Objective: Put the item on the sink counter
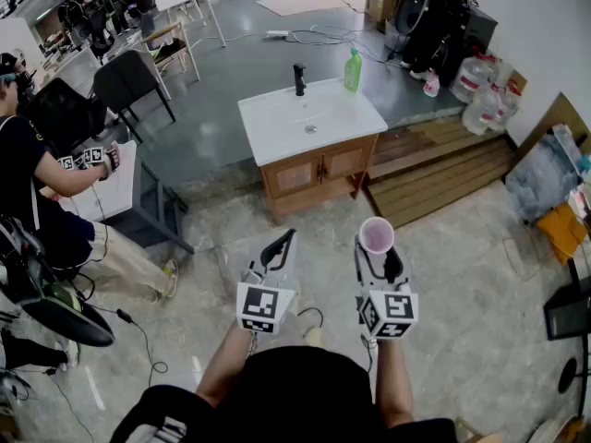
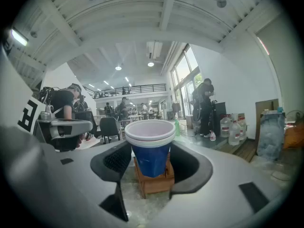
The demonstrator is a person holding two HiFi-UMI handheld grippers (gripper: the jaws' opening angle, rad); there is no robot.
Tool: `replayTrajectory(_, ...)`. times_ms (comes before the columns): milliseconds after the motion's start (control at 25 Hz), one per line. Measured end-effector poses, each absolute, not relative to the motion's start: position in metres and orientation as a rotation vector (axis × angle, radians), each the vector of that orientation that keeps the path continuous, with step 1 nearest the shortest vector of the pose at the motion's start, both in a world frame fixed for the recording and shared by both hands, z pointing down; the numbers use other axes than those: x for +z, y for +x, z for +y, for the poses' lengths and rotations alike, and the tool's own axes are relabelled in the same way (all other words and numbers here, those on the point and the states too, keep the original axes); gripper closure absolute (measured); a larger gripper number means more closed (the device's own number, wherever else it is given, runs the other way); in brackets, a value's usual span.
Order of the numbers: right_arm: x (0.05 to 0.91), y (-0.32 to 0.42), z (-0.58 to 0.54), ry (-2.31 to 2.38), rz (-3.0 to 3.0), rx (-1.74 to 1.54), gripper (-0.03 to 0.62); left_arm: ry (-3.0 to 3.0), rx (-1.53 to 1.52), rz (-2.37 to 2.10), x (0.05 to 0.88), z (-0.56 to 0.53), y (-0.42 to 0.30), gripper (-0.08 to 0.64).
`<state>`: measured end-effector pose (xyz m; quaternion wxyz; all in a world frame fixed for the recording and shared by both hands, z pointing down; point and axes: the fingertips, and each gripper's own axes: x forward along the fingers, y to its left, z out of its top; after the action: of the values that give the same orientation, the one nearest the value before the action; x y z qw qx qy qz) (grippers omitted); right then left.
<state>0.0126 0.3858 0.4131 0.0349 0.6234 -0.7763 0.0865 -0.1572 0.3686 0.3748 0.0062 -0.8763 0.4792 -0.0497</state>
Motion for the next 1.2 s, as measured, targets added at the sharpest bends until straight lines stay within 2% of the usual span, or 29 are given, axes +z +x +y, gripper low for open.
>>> replayTrajectory(680,0.423,0.006,0.349,1.894,-2.398,0.317,0.336,-2.772,-0.202,1.535,0.387,0.332,-0.165,0.557)
replayTrajectory(1200,0.43,-0.009,0.252,1.854,-2.425,0.372,0.336,-2.763,-0.219,1.56,0.389,0.237,-0.175,0.558)
